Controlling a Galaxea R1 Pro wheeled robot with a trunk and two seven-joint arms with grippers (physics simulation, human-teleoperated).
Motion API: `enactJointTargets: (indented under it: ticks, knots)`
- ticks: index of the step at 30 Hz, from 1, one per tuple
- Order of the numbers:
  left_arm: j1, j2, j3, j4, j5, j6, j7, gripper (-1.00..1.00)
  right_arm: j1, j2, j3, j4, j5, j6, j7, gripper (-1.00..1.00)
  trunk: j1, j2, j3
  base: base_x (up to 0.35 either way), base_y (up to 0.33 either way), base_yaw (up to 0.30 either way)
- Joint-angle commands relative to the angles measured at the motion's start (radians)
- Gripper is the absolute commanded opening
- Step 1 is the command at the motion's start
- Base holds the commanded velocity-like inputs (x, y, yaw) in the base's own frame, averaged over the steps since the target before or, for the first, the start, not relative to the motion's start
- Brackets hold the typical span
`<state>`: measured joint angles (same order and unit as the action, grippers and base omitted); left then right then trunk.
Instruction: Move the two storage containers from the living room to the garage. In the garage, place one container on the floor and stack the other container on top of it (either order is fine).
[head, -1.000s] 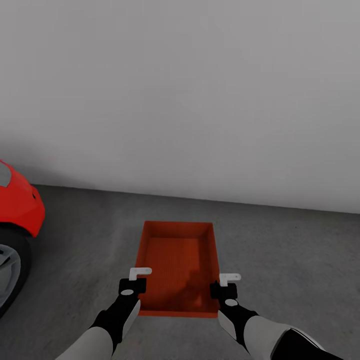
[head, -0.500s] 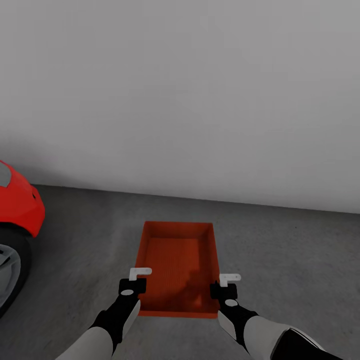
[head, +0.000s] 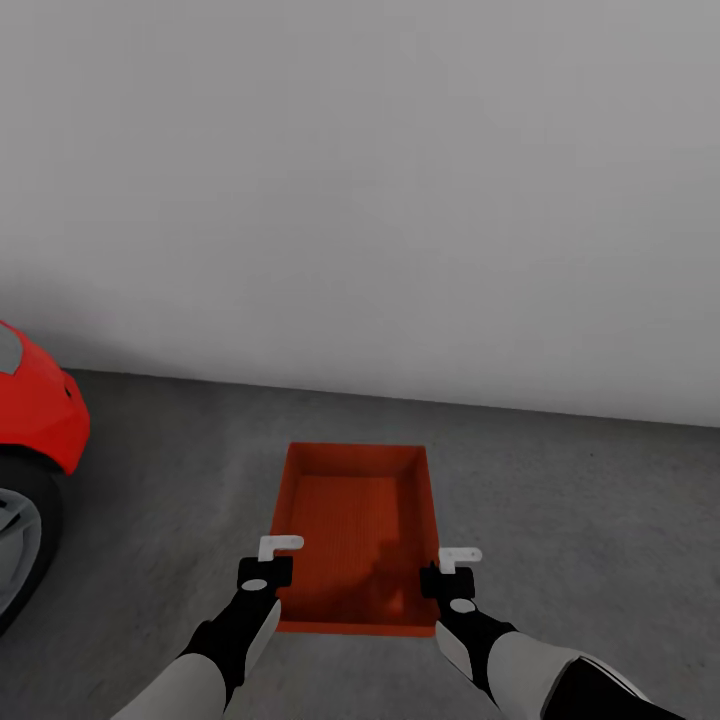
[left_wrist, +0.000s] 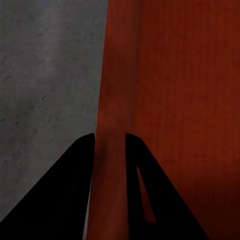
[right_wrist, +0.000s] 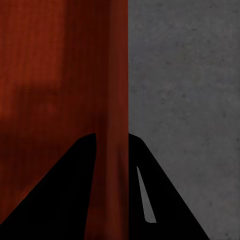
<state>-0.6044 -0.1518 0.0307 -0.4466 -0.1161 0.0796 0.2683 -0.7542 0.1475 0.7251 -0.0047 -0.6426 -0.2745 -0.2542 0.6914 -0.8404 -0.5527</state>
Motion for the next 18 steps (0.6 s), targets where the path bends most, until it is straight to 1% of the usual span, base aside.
enactJointTargets:
  ticks: [1,18]
  knots:
    - [0.000,-0.002,0.026,-0.003,0.052,0.009,0.008,-1.00,-0.001,0.020,-0.060,-0.018,-0.002,-0.003,0.003,-1.00,0.000,-0.001,-0.001,0.000,0.000,0.000]
    - [0.000,-0.002,0.025,-0.004,0.050,0.009,0.008,-1.00,-0.001,0.021,-0.060,-0.018,-0.002,-0.003,0.003,-1.00,0.000,-0.001,-0.025,0.000,0.000,0.000]
